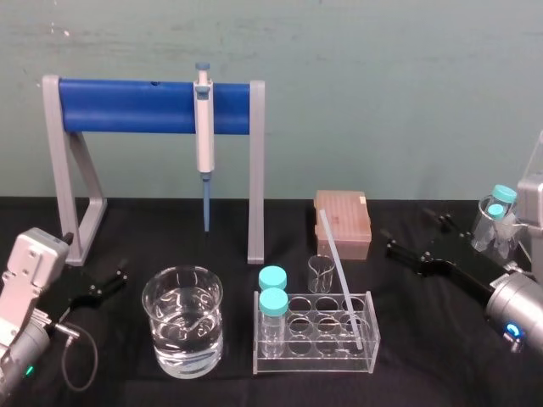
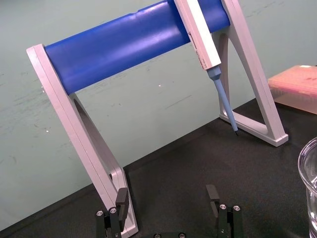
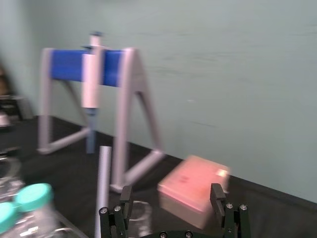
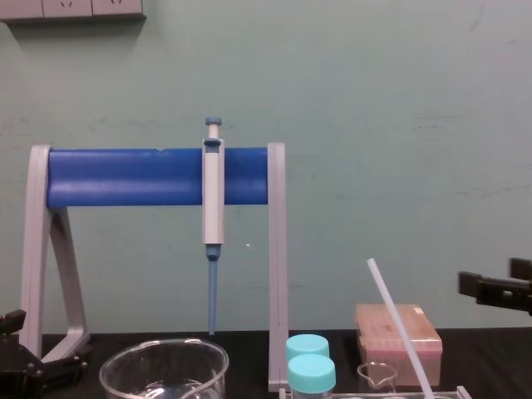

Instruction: Pick up the stirring rod with one hand, then place it down.

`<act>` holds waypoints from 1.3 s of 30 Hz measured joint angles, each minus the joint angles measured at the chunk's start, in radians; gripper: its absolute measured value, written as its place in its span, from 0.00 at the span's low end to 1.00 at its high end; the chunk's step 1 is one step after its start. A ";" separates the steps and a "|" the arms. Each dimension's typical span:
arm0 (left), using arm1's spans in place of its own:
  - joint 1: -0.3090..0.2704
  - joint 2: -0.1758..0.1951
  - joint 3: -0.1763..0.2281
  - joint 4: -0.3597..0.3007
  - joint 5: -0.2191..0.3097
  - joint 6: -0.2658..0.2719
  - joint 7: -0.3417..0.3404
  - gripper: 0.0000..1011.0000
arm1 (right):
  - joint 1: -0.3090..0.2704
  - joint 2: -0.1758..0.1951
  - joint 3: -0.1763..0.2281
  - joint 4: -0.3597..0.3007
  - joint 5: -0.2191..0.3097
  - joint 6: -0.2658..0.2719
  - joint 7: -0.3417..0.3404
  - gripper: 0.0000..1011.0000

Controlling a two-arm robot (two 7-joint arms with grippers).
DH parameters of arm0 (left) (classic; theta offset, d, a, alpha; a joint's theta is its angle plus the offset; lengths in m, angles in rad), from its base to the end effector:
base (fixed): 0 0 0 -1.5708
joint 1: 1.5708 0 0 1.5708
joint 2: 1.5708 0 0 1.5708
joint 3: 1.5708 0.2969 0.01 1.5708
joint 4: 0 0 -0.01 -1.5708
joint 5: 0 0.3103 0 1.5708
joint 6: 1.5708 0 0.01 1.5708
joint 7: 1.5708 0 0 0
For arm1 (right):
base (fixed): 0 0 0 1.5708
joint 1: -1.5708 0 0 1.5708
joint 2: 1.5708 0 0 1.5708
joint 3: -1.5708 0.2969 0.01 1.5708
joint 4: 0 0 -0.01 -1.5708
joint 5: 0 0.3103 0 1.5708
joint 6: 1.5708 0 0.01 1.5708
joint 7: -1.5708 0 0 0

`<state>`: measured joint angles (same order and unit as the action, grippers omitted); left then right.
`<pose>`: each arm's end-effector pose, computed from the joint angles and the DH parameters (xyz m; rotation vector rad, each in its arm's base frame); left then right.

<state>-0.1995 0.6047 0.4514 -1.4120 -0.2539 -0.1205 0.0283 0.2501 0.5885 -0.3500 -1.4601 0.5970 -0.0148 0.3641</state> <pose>0.3606 0.0862 -0.3081 0.3045 -0.2850 1.2480 0.3837 -0.0966 -0.2599 -0.0454 -0.0030 -0.9814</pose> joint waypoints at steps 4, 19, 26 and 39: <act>0.000 0.000 0.000 0.000 0.000 0.000 0.000 0.99 | -0.040 -0.030 0.018 -0.026 -0.076 0.009 -0.160 0.99; 0.000 0.000 0.000 0.000 0.000 0.000 0.000 0.99 | -0.058 -0.122 0.006 0.038 -0.212 0.009 -0.313 0.99; 0.000 0.000 0.000 0.000 0.000 0.000 0.000 0.99 | -0.058 -0.121 0.005 0.038 -0.212 0.010 -0.311 0.99; 0.000 0.000 0.000 0.000 0.000 0.000 0.000 0.99 | -0.059 -0.119 0.006 0.033 -0.209 0.008 -0.311 0.99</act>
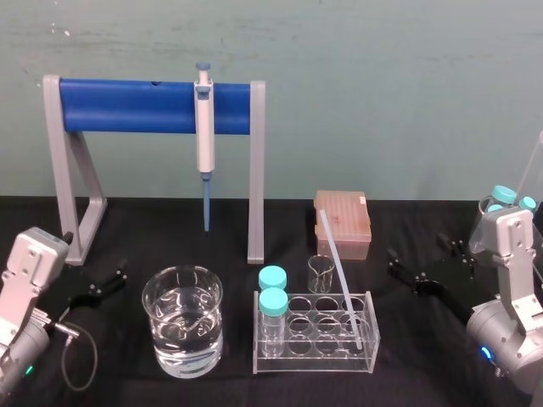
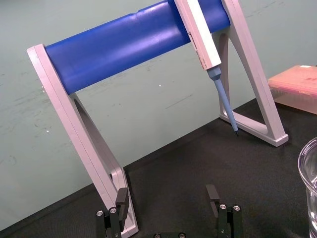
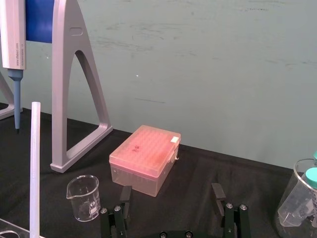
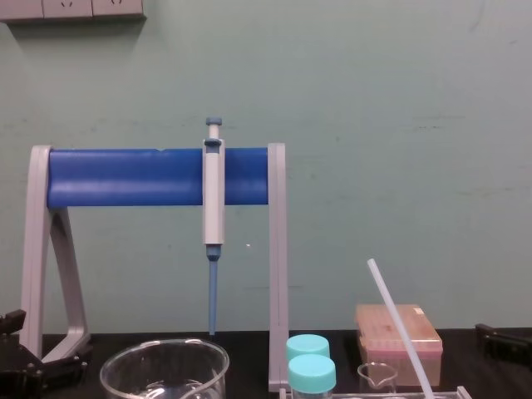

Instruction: Pick up the stirring rod with one hand, then place it down.

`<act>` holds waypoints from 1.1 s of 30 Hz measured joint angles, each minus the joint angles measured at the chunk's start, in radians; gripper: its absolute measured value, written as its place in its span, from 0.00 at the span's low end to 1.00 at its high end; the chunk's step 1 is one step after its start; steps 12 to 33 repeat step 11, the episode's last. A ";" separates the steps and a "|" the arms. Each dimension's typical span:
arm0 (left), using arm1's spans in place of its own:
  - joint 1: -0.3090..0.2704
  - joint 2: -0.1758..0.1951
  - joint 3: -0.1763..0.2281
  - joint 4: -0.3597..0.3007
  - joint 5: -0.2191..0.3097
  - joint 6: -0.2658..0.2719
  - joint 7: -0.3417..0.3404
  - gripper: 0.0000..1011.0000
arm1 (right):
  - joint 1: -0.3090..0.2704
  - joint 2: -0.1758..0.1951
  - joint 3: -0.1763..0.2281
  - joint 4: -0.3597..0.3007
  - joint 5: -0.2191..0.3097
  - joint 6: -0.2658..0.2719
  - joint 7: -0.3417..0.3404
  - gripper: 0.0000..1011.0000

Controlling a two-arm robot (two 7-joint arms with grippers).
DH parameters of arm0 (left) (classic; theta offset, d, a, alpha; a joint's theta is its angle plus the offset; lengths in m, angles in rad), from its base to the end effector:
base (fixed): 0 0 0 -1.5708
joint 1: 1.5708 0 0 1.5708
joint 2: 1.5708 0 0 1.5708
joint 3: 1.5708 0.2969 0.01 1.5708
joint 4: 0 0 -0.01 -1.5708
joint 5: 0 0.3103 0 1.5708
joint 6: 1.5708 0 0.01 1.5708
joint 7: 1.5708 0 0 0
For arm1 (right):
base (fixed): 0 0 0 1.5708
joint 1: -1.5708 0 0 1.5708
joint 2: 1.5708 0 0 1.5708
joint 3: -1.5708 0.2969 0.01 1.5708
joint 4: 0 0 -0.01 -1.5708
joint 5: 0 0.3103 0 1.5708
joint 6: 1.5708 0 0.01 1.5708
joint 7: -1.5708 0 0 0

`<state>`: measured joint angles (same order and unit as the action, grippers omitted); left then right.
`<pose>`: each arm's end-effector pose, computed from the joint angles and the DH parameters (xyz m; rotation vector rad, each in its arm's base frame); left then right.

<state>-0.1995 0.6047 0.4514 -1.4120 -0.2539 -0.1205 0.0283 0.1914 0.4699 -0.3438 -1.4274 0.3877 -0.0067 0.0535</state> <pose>0.3606 0.0862 -0.3081 0.3045 -0.2850 1.2480 0.3702 -0.0618 -0.2990 -0.1548 -0.0362 -1.2727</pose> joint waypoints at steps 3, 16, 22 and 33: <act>0.000 0.000 0.000 0.000 0.000 0.000 0.000 0.99 | 0.000 0.000 0.000 0.000 0.000 0.000 0.000 0.99; 0.000 0.000 0.000 0.000 0.000 0.000 0.000 0.99 | 0.000 0.001 0.001 -0.001 0.001 -0.001 0.000 0.99; 0.000 0.000 0.000 0.000 0.000 0.000 0.000 0.99 | 0.000 0.001 0.001 -0.001 0.001 -0.001 0.000 0.99; 0.000 0.000 0.000 0.000 0.000 0.000 0.000 0.99 | 0.000 0.001 0.001 -0.001 0.001 -0.001 0.000 0.99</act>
